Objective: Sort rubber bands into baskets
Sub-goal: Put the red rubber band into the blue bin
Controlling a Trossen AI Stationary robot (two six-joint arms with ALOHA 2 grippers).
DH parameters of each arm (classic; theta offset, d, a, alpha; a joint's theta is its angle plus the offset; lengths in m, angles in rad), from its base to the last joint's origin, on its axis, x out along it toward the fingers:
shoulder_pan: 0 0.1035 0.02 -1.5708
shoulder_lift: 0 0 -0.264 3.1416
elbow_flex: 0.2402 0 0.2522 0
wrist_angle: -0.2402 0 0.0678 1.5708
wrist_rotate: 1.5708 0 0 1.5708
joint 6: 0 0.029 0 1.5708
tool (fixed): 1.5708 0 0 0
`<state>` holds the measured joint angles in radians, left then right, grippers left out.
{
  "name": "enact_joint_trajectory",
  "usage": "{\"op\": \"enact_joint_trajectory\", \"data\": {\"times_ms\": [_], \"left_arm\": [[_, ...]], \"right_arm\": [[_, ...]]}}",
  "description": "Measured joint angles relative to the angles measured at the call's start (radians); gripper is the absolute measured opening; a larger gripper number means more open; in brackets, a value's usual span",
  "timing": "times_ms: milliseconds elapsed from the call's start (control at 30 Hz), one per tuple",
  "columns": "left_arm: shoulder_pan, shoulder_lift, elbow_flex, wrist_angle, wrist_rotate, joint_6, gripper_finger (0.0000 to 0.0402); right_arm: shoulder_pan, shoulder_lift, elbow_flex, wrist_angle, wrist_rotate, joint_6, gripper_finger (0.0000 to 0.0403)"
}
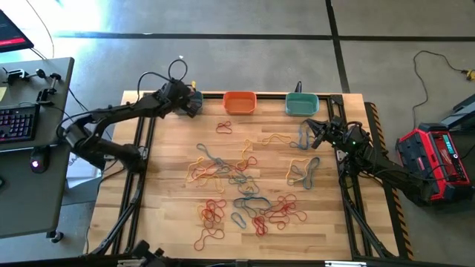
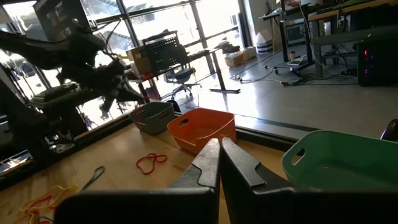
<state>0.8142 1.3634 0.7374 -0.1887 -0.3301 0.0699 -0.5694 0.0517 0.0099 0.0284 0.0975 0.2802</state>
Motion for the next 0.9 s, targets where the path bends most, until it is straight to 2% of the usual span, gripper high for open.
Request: {"op": "enact_joint_trajectory", "data": {"times_ms": [300, 700, 900], "left_arm": [[0.053, 0.126, -0.004, 0.118, 0.011, 0.037, 0.0000], [0.063, 0.012, -0.004, 0.160, 0.006, 0.038, 0.0000], [0.065, 0.013, -0.003, 0.161, 0.005, 0.047, 0.0000]], "right_arm": [[0.000, 0.000, 0.000, 0.000, 0.000, 0.000, 0.0000], [0.000, 0.000, 0.000, 0.000, 0.000, 0.000, 0.0000], [0.000, 0.000, 0.000, 0.000, 0.000, 0.000, 0.0000]]}}
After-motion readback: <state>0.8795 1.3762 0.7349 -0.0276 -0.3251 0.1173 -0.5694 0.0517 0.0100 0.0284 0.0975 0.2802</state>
